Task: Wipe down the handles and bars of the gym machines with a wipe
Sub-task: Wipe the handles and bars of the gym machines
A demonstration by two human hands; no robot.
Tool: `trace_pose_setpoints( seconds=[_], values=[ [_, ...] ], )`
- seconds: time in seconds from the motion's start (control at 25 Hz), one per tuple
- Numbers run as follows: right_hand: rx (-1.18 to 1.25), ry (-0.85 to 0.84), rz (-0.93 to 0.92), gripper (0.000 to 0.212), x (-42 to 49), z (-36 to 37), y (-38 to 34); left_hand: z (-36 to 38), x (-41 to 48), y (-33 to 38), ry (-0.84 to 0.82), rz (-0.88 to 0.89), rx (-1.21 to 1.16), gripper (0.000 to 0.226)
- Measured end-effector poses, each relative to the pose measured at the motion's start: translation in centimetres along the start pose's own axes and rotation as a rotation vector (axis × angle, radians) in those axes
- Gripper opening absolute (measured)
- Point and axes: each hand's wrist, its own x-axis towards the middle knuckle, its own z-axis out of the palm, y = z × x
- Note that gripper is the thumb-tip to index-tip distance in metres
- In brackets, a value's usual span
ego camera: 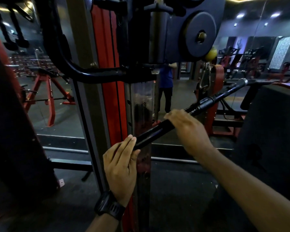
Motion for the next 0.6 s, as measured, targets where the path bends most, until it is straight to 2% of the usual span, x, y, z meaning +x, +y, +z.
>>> trace_pose_setpoints(
  seconds=[0.04,0.08,0.2,0.32,0.36,0.52,0.56,0.6],
  values=[
    [-0.028,-0.021,-0.074,0.039,-0.2,0.4,0.3,0.0,0.0,0.0,0.005,-0.011,-0.006,0.035],
    [-0.024,-0.008,-0.071,0.040,0.0,0.3,1.2,0.0,0.0,-0.1,0.000,-0.008,-0.006,0.035],
    [0.061,0.107,0.213,0.032,0.6,-0.1,2.5,-0.1,-0.1,-0.1,-0.035,0.047,0.023,0.036],
    [0.033,0.105,0.017,0.035,-0.9,1.4,-0.4,0.2,-0.4,0.2,-0.016,0.002,0.006,0.035],
    [0.043,0.130,0.022,0.036,-0.9,1.4,0.0,0.1,-0.3,0.1,-0.019,-0.005,0.005,0.036],
    [0.009,0.299,0.314,0.035,-0.8,1.7,2.1,-0.2,-0.4,-0.2,-0.042,0.029,0.030,0.036],
    [0.070,0.363,0.379,0.033,-1.4,2.4,1.4,-0.1,-0.5,-0.1,-0.040,0.012,0.021,0.036],
    [0.231,0.462,0.518,0.031,-2.0,3.1,0.0,0.0,-0.5,0.1,-0.036,-0.006,0.011,0.036]
  ],
)
